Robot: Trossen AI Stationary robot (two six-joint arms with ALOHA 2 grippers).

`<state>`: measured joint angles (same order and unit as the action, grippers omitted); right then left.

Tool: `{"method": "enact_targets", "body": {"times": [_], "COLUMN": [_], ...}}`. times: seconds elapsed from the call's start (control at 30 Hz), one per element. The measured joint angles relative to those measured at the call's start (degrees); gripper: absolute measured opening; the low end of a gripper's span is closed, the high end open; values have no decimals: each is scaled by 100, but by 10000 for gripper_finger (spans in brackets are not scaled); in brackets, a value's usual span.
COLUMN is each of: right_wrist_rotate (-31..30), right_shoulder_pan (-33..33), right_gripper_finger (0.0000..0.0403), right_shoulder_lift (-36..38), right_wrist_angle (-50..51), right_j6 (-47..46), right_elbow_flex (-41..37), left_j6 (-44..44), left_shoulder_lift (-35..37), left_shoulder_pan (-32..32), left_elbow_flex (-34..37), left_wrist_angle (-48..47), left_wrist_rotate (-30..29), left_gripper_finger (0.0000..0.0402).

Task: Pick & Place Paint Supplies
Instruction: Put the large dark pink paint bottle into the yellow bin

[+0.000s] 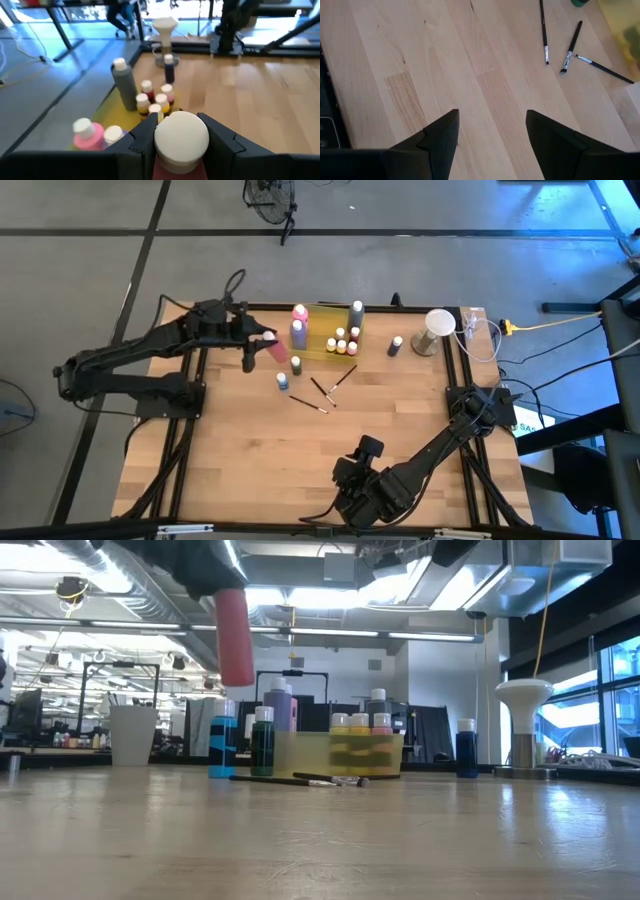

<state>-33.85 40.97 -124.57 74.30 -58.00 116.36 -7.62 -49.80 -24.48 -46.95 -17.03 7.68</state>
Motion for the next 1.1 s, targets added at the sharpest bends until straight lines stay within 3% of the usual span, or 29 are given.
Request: {"method": "enact_targets", "body": {"times": [0.63, 1.1], "right_wrist_rotate": [0, 0], "right_shoulder_pan": [61, 74], "right_gripper_finger": [234, 233], "right_shoulder_lift": [0, -2], "right_wrist_angle": [-13, -22], "right_j6": [0, -9], "right_elbow_flex": [0, 0], "left_j6": [-166, -355], "left_shoulder_lift": [-1662, -1915], "left_shoulder_pan": [-461, -500], "left_elbow_flex": [-36, -36], "left_wrist_angle": [1163, 1319], "left_wrist_rotate": [70, 45], "left_gripper_finger": [114, 114]}}
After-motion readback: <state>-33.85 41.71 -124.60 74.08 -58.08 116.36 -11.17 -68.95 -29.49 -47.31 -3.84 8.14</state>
